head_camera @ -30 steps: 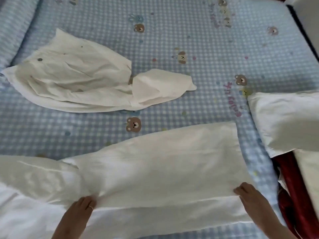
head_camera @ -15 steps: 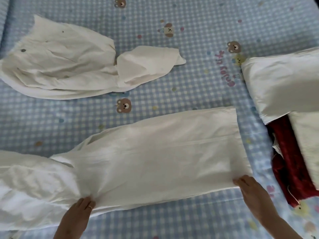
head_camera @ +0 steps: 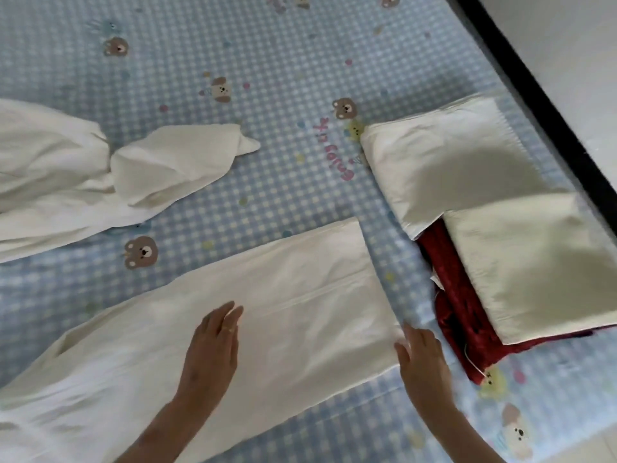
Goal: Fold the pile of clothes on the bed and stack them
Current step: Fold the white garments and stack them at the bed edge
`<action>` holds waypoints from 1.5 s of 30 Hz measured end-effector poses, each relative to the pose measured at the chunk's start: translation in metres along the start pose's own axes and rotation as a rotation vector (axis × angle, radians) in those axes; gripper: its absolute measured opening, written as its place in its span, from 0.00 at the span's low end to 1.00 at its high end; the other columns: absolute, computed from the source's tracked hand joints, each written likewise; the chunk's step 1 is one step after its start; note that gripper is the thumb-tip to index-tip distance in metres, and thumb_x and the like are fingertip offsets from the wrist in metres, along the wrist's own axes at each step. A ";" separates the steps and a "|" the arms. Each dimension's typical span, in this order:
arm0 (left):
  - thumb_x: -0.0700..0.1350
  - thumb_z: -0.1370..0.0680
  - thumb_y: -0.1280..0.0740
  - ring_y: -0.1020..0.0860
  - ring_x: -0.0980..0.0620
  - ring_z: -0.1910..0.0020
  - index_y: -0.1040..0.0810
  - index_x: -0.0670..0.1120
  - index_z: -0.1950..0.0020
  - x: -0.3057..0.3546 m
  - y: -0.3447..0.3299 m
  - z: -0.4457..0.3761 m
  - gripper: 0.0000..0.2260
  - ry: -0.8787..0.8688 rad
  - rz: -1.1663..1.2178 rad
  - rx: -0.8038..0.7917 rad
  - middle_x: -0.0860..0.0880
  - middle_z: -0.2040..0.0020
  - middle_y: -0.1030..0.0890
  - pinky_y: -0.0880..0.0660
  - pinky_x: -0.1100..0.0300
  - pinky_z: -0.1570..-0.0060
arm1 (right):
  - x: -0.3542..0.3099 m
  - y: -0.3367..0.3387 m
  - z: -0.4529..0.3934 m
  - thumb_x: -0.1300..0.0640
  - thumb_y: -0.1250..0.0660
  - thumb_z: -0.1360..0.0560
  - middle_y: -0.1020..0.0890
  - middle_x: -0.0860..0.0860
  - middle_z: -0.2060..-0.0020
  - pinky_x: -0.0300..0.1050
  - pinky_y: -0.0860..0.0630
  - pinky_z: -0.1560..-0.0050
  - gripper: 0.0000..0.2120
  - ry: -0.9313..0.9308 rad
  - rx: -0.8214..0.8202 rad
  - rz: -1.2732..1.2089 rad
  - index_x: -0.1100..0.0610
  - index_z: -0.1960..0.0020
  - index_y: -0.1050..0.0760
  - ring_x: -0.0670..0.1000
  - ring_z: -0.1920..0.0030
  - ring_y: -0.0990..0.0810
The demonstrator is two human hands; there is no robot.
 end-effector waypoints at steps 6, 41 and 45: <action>0.44 0.19 0.42 0.33 0.43 0.33 0.38 0.44 0.26 0.039 -0.054 -0.151 0.21 0.007 -0.196 -0.301 0.41 0.31 0.31 0.37 0.51 0.34 | 0.009 -0.012 -0.004 0.53 0.37 0.22 0.27 0.52 0.44 0.51 0.27 0.45 0.20 -0.095 -0.069 -0.071 0.50 0.31 0.32 0.54 0.43 0.28; 0.38 0.24 0.37 0.23 0.37 0.42 0.23 0.35 0.40 -0.313 0.136 0.266 0.14 0.898 -0.230 0.149 0.35 0.39 0.23 0.25 0.44 0.45 | -0.487 -0.154 0.113 0.55 0.43 0.20 0.20 0.51 0.51 0.45 0.29 0.51 0.10 1.135 -0.295 0.002 0.57 0.45 0.25 0.53 0.49 0.24; 0.37 0.24 0.34 0.32 0.32 0.34 0.32 0.34 0.31 -0.410 0.162 0.300 0.22 1.193 -0.152 0.157 0.30 0.32 0.33 0.33 0.40 0.36 | -0.559 -0.205 0.152 0.48 0.40 0.22 0.19 0.55 0.56 0.47 0.31 0.54 0.12 1.085 -0.518 0.217 0.56 0.56 0.26 0.55 0.52 0.22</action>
Point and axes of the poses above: each hand's wrist, its own z-axis away from the middle knuckle, its own y-axis out of the back of the hand, x = y × z, the point moved 2 cm from there along -z, towards the middle knuckle
